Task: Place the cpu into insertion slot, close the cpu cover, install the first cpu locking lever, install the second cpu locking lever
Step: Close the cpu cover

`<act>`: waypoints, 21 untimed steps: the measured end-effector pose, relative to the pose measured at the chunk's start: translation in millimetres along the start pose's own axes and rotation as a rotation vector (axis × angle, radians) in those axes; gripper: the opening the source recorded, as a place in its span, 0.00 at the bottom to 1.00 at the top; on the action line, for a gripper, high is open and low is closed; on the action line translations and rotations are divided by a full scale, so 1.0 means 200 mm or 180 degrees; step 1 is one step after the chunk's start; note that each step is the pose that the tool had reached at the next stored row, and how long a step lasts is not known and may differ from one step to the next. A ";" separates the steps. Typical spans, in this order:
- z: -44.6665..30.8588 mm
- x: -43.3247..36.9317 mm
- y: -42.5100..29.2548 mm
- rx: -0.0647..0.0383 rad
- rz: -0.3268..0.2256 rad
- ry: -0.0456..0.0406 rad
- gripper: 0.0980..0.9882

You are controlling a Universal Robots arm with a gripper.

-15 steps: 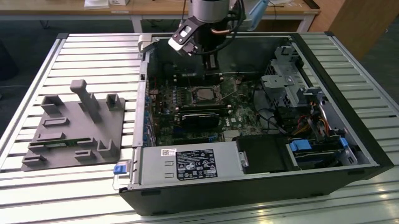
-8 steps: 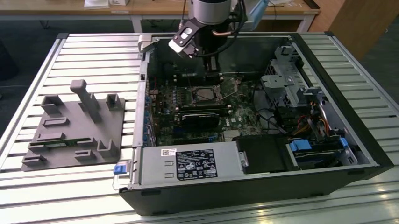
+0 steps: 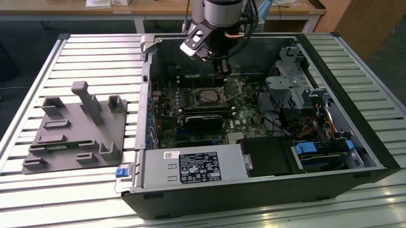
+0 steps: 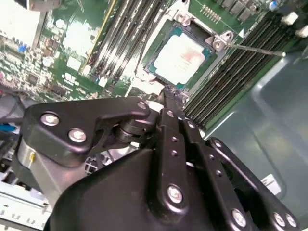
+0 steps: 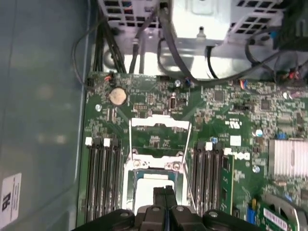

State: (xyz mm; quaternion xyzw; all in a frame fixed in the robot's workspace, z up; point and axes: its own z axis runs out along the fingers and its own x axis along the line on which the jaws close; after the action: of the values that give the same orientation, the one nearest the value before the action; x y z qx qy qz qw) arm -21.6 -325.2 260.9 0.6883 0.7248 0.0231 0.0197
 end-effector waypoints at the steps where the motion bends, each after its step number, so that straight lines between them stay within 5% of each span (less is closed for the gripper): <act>1: 0.004 -0.001 0.015 0.0002 -0.0008 0.0001 0.02; 4: 0.016 -0.004 0.081 0.0017 -0.0009 0.0002 0.02; 12: 0.044 -0.002 0.190 0.0040 -0.0008 0.0003 0.02; 21: 0.064 0.016 0.261 0.0054 -0.0008 0.0003 0.02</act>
State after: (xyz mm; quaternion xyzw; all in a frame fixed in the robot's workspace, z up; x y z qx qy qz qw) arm 31.0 -319.3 251.4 0.6875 0.7258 0.0173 0.0136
